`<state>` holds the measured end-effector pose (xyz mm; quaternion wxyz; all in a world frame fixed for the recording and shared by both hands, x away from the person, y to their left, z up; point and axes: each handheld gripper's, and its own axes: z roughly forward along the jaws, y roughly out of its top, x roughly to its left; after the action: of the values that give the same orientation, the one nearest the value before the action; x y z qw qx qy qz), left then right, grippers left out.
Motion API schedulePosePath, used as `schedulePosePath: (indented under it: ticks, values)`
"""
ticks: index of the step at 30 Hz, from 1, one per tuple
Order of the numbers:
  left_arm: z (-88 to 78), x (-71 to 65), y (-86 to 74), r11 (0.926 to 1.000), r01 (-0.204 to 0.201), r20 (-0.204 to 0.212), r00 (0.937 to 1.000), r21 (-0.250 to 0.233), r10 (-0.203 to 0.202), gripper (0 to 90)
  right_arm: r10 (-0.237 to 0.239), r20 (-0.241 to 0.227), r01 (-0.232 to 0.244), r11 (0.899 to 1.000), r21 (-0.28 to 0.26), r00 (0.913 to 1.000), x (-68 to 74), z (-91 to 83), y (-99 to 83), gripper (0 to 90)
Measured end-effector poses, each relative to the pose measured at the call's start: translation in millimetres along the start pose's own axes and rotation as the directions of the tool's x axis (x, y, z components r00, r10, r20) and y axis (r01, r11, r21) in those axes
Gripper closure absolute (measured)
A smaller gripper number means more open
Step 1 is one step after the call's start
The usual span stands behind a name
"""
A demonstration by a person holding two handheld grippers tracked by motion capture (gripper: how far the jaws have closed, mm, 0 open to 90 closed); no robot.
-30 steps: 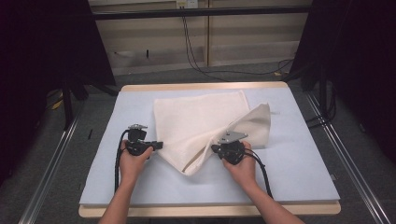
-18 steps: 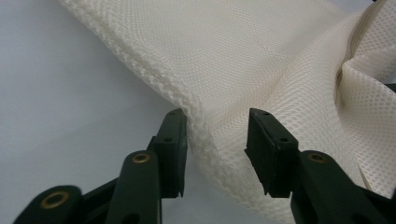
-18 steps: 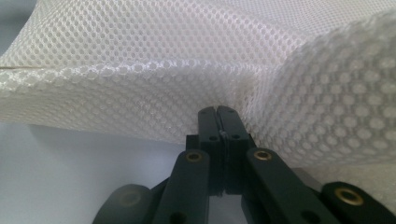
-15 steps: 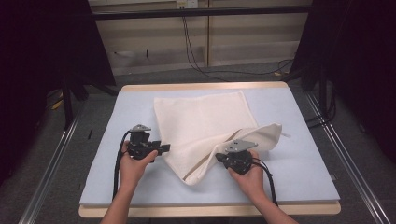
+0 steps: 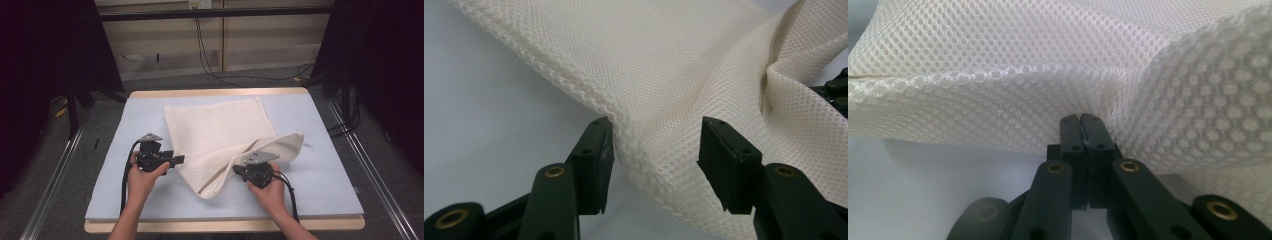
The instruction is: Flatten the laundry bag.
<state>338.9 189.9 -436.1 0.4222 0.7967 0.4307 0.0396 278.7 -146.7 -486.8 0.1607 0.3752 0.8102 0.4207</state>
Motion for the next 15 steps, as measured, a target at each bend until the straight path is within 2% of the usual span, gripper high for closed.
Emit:
schedulePosePath:
  ticks: [3,7,11,15]
  values:
    - [-1.1,3.3,0.1,0.9999,0.004,-0.012,0.9999,0.017,-0.004,43.9,0.004,0.0,-0.004,1.0,-0.002,1.0,-0.4,-1.0,-0.7,89.4]
    - [-6.2,5.4,0.9,1.0,0.008,-0.023,0.9997,0.003,-0.008,43.4,0.012,0.007,-0.012,1.0,-0.003,0.9999,-1.6,-1.5,-1.1,89.5]
    - [-10.2,0.8,3.1,0.9998,-0.017,-0.024,0.9996,-0.005,0.017,41.6,0.009,0.011,-0.009,1.0,0.005,0.9999,-1.0,-1.0,-0.9,89.5]
    - [-1.6,-7.2,4.7,0.999,-0.043,0.004,0.9991,0.01,0.042,39.4,0.007,0.008,-0.007,1.0,0.002,0.9999,-0.7,-1.3,-1.1,89.4]
